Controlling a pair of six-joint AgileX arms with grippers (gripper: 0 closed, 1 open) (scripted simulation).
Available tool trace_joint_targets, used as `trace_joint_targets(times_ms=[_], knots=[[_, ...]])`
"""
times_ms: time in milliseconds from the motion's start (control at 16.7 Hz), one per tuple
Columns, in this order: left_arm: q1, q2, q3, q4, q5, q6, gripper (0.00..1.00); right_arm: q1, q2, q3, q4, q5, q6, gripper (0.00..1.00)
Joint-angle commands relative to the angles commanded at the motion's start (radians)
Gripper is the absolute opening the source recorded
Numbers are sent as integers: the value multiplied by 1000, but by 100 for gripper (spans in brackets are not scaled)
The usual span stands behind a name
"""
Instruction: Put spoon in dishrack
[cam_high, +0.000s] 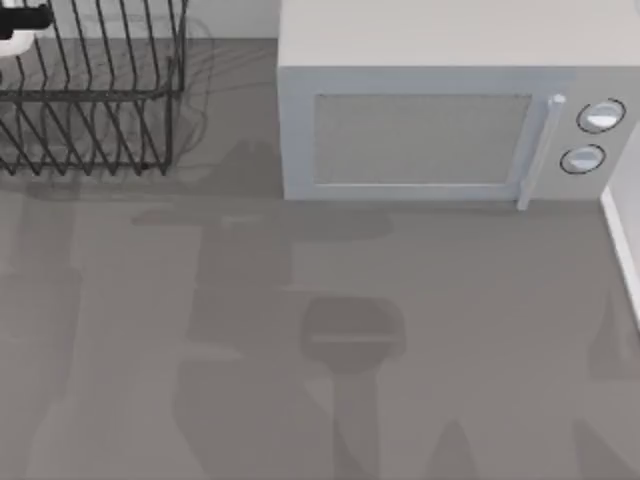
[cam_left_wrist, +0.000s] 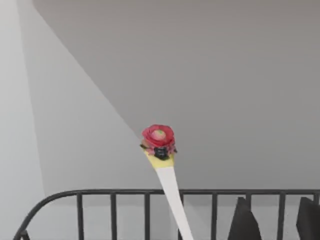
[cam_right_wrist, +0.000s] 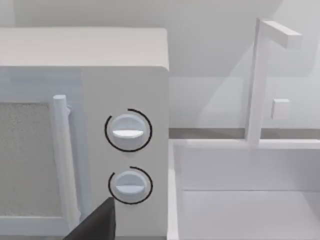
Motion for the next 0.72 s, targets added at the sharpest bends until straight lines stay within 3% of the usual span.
trace_joint_targets(times_ms=[360, 720], knots=[[0, 0, 0, 0, 0, 0, 98, 0, 0, 0, 0, 0, 0, 100], [0, 0, 0, 0, 0, 0, 100, 0, 0, 0, 0, 0, 0, 100]])
